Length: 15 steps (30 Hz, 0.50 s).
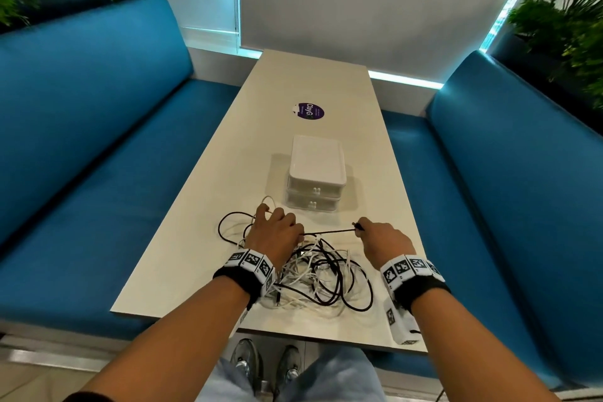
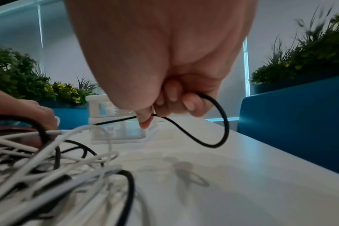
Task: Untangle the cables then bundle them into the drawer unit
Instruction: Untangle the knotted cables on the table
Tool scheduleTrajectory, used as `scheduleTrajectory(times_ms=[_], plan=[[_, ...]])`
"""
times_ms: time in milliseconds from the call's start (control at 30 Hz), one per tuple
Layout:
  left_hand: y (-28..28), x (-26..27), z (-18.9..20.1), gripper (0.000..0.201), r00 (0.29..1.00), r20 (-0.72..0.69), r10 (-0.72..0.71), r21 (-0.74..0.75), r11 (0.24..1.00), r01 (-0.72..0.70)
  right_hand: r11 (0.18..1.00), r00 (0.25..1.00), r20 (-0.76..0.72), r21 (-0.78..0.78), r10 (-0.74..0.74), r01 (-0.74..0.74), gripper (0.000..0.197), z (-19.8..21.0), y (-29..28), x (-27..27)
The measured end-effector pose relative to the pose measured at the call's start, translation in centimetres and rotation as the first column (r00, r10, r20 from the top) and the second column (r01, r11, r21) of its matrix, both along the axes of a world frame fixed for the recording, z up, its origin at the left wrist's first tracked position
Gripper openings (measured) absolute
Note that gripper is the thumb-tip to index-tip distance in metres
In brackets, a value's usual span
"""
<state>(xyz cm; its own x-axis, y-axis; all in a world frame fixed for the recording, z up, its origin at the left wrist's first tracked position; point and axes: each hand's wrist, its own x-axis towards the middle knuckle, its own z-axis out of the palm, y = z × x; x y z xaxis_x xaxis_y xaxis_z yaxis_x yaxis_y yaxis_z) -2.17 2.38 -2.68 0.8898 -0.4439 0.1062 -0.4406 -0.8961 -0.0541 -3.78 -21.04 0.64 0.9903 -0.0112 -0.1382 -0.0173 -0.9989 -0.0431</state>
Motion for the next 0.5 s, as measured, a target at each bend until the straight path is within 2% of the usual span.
scheduleTrajectory(times_ms=[100,167,233,367,500], plan=[[-0.5,0.0,0.6,0.025,0.999,-0.042,0.002,0.076,0.997,0.001,0.999,0.999,-0.012,0.012,-0.048,0.048,0.024,-0.1,0.4,-0.3],[-1.1,-0.1,1.0,0.025,0.998,-0.056,-0.02,0.117,0.993,0.026,0.985,0.995,-0.021,0.14,-0.095,0.097,0.035,-0.1,1.4,0.1],[-1.4,-0.3,1.2,0.024,0.998,-0.052,-0.038,0.137,0.99,0.045,0.959,0.998,-0.018,0.277,-0.06,0.062,0.048,0.2,2.4,0.5],[-1.6,-0.3,0.9,0.024,0.999,-0.042,-0.029,0.132,0.991,0.035,0.912,0.992,0.027,0.392,0.124,-0.124,0.028,0.0,4.9,0.6],[-1.6,-0.6,0.9,0.026,0.997,-0.046,-0.067,0.095,0.993,0.071,0.927,0.985,-0.089,0.36,0.146,-0.105,0.023,-1.0,6.3,1.2]])
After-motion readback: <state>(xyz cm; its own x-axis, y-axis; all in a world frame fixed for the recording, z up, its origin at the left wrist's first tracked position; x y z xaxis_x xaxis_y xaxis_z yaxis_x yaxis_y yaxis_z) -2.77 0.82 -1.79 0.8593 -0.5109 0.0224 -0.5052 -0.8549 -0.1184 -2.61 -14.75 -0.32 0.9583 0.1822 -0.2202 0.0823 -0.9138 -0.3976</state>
